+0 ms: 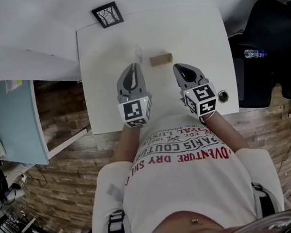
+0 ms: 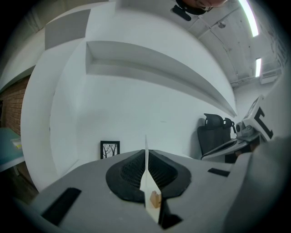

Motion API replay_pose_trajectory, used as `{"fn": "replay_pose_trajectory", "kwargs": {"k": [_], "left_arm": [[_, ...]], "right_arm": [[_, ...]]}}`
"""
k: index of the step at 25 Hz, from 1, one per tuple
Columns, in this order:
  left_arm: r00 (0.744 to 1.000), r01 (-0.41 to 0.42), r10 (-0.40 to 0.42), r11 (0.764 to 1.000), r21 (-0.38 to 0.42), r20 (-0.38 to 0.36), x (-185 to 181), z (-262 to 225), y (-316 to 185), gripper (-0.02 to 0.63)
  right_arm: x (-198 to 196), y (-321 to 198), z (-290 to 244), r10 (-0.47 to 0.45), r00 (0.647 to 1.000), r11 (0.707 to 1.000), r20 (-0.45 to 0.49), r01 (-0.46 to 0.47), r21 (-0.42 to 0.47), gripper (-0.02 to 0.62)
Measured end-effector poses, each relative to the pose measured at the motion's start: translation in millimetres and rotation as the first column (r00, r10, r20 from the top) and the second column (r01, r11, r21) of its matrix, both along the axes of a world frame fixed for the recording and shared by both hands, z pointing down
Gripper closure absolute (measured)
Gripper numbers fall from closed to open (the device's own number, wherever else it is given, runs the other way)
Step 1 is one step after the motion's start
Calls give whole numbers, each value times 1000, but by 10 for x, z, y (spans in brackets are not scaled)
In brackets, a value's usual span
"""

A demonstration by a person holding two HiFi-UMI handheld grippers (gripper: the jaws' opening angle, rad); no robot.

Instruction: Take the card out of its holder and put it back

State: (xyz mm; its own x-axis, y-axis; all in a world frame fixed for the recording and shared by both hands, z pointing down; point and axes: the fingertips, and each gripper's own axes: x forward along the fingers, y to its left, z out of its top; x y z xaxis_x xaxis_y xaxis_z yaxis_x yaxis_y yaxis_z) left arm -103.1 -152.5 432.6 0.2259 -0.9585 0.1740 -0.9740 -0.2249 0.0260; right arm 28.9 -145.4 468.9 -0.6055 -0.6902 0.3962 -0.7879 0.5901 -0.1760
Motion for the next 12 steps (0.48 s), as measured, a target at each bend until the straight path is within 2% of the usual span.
{"fn": "replay_pose_trajectory", "kwargs": {"k": [12], "left_arm": [[999,-44,45,999,-21,2,28,41,6,569]], "right_arm": [[72,-40,27,33,999,999,-6,-33,2,574]]}}
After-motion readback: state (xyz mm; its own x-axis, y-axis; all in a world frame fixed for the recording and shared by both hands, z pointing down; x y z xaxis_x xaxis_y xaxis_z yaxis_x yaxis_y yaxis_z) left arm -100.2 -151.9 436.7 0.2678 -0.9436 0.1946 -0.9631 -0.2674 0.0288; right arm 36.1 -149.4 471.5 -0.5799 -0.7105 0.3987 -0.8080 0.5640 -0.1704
